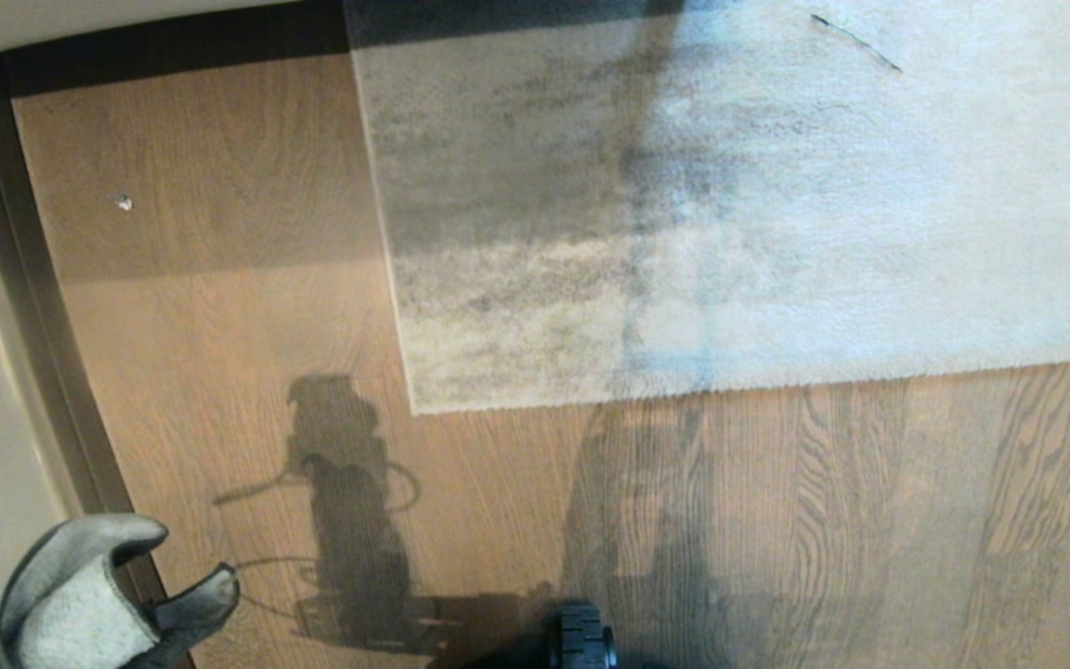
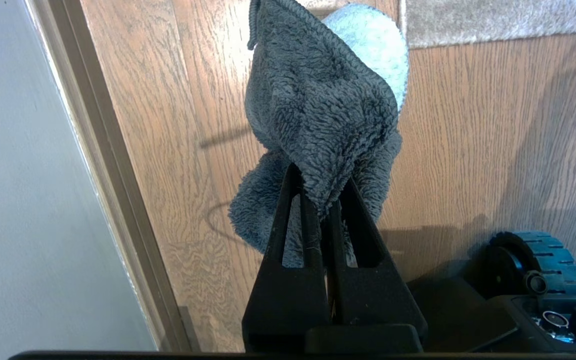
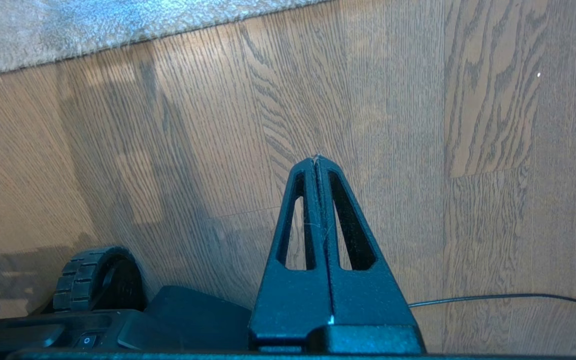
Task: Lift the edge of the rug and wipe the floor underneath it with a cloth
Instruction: Lift up the carpet
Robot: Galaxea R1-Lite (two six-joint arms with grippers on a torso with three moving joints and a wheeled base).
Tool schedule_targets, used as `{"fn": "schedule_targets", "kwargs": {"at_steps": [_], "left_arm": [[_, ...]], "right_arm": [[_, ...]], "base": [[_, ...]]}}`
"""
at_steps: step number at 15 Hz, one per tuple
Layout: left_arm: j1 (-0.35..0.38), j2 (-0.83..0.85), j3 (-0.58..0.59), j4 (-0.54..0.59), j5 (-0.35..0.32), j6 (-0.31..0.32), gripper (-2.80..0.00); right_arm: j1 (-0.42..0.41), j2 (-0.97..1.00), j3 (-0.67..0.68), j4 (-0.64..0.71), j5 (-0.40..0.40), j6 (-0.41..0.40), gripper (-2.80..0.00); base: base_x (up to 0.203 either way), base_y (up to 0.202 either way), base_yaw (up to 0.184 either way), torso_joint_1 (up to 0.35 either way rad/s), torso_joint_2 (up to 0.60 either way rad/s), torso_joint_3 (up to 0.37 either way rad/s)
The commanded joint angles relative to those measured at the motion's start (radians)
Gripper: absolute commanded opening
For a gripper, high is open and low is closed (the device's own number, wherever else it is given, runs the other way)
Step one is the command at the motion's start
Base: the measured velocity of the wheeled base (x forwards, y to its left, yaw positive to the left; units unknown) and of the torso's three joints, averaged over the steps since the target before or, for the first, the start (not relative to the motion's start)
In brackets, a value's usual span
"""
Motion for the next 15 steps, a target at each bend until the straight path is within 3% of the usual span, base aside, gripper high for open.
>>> {"fn": "schedule_targets", "kwargs": {"at_steps": [1,11,14,15], "left_arm": [[0.000,0.000,0.000,-0.001,-0.002,0.000,-2.80],[0.000,0.000,0.000,-0.001,0.000,0.000,-2.80],[0.000,0.000,0.000,-0.001,0.000,0.000,-2.80],[0.000,0.000,0.000,-0.001,0.000,0.000,-2.80]], "right_arm": [[0.000,0.000,0.000,0.000,0.000,0.000,-2.80],[0.000,0.000,0.002,-0.001,0.000,-0.010,-2.80],[0.000,0.000,-0.002,-0.038,0.056,-0.127,-2.80],[0.000,0.002,-0.021,-0.040,0.076,-0.129,-2.80]], "base": [[0.000,0.000,0.000,0.000,0.00,0.000],[0.000,0.000,0.000,0.000,0.00,0.000],[0.000,0.000,0.000,0.000,0.00,0.000],[0.000,0.000,0.000,0.000,0.00,0.000]]}}
